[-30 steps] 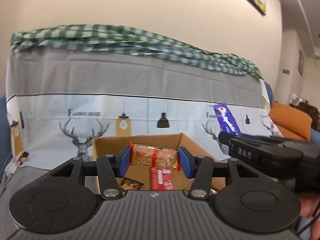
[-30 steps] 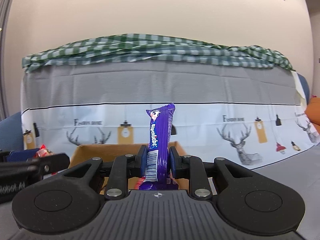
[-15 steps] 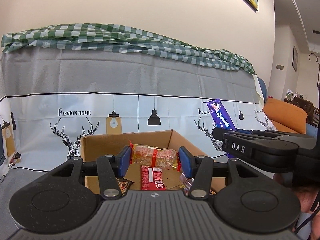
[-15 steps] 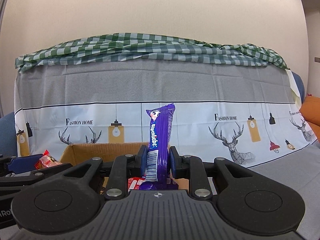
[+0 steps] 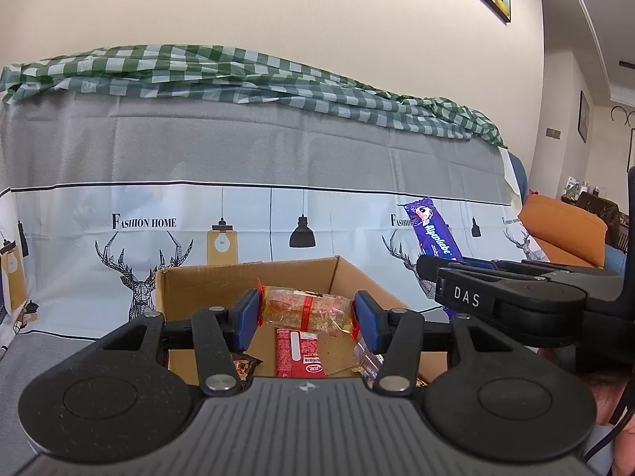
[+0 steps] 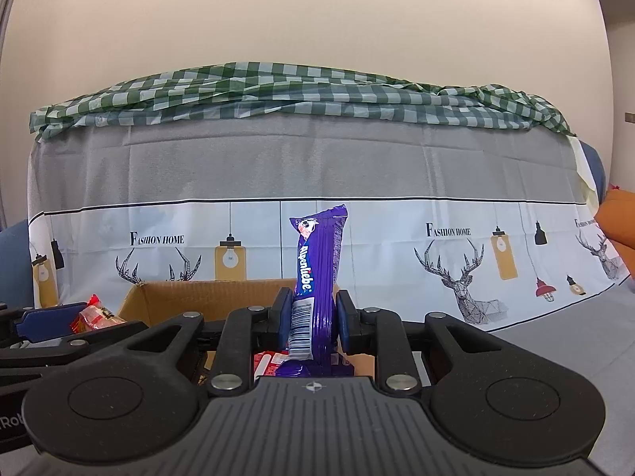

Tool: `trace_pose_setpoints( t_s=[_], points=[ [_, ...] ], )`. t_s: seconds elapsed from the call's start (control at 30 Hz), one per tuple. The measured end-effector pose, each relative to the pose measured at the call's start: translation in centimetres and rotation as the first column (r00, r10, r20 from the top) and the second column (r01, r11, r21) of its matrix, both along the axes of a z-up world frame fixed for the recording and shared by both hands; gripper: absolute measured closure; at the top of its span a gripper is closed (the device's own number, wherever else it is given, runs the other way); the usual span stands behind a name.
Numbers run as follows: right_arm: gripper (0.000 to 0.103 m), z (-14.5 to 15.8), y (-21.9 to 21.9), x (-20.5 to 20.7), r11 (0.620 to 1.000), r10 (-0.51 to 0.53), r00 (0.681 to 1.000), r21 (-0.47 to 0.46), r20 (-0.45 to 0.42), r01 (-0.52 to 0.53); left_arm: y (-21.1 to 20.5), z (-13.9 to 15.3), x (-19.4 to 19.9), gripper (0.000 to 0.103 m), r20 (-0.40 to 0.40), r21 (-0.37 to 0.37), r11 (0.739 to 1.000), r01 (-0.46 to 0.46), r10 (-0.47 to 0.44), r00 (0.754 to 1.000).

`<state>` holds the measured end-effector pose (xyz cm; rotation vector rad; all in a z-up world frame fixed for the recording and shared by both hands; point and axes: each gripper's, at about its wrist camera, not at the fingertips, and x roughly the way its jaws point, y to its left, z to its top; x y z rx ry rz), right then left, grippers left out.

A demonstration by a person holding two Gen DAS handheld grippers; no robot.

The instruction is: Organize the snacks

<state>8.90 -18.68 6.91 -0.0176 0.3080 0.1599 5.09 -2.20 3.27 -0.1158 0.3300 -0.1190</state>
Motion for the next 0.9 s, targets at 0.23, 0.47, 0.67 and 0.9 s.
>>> trace_pose_setpoints(
  t_s=[0.23,0.47,0.67,0.9],
  points=[
    [0.078,-0.2,0.2,0.4,1.000,0.019,0.999,-0.011,-0.030,-0.019,-0.4,-0.4,0.4,0.036,-0.034,0.018,1.000,0.016,-0.015,0.999],
    [0.033,-0.5,0.0,0.4,1.000,-0.017,0.999,-0.012,-0.041,0.016,0.0,-0.8,0.0,0.022,-0.049,0.051,0.998,0.019,-0.017,0.999],
    [0.002,-0.2,0.0,-0.1,1.000,-0.005,0.999,-0.007,-0.046,0.005,0.0,-0.7,-1.2,0.013,-0.047,0.120,0.993,-0.005,0.011,0.999],
    [0.001,0.9,-2.2,-1.9,0.998,-0.024,0.994,0.061,-0.110,0.031,0.3,-0.1,-4.2,0.003,-0.079,0.085,0.991,-0.100,0.106,0.991]
  ],
)
